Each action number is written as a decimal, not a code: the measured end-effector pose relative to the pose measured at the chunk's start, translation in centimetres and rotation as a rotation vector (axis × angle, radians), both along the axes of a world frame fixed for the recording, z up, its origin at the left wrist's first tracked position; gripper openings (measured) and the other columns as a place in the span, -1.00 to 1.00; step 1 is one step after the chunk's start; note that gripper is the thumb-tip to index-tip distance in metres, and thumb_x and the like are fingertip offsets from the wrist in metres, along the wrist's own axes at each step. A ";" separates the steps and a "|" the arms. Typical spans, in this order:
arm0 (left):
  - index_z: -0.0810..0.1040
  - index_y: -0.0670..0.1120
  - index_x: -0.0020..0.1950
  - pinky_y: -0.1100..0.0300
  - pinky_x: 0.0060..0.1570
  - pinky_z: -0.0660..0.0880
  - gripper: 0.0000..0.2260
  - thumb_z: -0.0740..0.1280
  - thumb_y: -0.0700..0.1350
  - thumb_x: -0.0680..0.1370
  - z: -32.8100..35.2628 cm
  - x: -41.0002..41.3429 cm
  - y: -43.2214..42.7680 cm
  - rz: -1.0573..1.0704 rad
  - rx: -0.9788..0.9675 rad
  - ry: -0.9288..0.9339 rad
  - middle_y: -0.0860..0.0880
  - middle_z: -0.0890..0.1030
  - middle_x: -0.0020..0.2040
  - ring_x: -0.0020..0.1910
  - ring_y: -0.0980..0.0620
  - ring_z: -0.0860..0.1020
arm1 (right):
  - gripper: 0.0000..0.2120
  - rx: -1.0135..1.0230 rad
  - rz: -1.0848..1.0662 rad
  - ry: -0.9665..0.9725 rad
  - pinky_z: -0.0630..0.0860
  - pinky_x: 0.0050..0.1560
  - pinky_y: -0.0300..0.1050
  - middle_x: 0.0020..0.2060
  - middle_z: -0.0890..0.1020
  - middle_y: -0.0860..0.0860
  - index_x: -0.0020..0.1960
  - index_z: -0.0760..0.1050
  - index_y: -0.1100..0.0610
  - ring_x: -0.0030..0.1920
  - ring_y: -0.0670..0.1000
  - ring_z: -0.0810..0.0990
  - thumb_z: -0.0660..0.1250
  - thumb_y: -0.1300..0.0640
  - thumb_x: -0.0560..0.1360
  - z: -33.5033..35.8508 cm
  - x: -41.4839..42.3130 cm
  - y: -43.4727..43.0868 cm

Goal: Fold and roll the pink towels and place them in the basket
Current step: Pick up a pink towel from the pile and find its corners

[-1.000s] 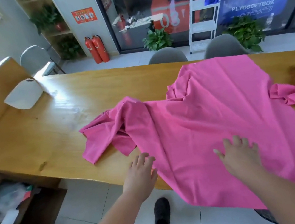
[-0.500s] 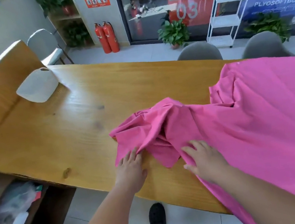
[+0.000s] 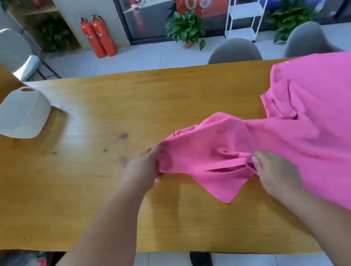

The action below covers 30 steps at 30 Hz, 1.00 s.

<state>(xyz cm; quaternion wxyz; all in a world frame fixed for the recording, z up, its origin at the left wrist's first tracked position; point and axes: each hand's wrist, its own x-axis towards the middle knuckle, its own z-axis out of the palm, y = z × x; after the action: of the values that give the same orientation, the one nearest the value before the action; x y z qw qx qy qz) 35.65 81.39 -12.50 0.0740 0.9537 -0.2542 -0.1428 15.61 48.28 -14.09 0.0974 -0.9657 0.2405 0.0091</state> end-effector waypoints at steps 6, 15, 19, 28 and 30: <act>0.01 0.36 0.63 -0.15 -0.16 0.61 -0.24 0.22 -0.25 0.61 2.3 0.4 0.1 0.033 -0.169 -0.098 0.00 0.57 0.13 -0.07 -0.25 0.62 | -0.81 0.076 -0.054 -0.238 0.50 -0.10 0.07 -0.01 0.68 0.01 0.06 0.63 0.05 0.02 0.18 0.61 0.24 0.07 0.68 2.1 -1.1 -0.6; 0.57 -0.02 0.23 0.03 -0.12 0.46 -0.64 0.11 0.00 0.54 4.1 -7.1 3.4 -0.069 -0.039 -0.076 -0.13 0.69 0.01 0.01 -0.23 0.64 | -0.59 0.161 0.328 -0.008 0.39 -0.17 0.01 -0.34 0.47 -0.16 -0.31 0.35 -0.05 -0.18 0.03 0.46 -0.07 -0.21 0.55 1.8 -8.4 1.7; 0.52 0.06 0.27 0.06 -0.16 0.45 -0.66 0.11 0.19 0.65 2.6 -12.2 5.5 -0.259 0.369 0.060 -0.06 0.67 0.03 0.01 -0.17 0.64 | -0.56 0.105 0.435 0.254 0.29 -0.14 -0.02 -0.28 0.58 -0.04 -0.24 0.48 0.04 -0.16 0.03 0.54 0.04 -0.19 0.62 0.6 -12.2 3.5; 0.47 0.09 0.39 0.07 -0.07 0.63 -0.52 0.08 0.37 0.67 0.2 -15.0 5.9 -0.138 0.231 0.021 0.07 0.69 0.03 -0.10 0.02 0.67 | -0.56 0.157 0.373 0.138 0.31 -0.24 -0.01 -0.23 0.51 -0.09 -0.22 0.33 -0.02 -0.20 0.01 0.49 0.04 -0.30 0.65 0.4 -13.4 5.1; 0.47 0.07 0.42 0.05 0.00 0.62 -0.55 0.12 0.31 0.69 0.3 -14.4 5.1 -0.131 0.180 -0.010 0.07 0.67 0.14 -0.01 0.00 0.67 | -0.58 0.142 0.364 0.092 0.32 -0.24 -0.01 -0.20 0.53 -0.08 -0.19 0.37 -0.02 -0.20 0.02 0.49 0.05 -0.28 0.65 0.8 -12.2 5.0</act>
<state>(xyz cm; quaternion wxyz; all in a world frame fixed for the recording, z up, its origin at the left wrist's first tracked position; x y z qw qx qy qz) 21.21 86.48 -12.17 -0.0228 0.9385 -0.3025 -0.1648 3.37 53.25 -13.27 0.1507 -0.9825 0.0647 0.0878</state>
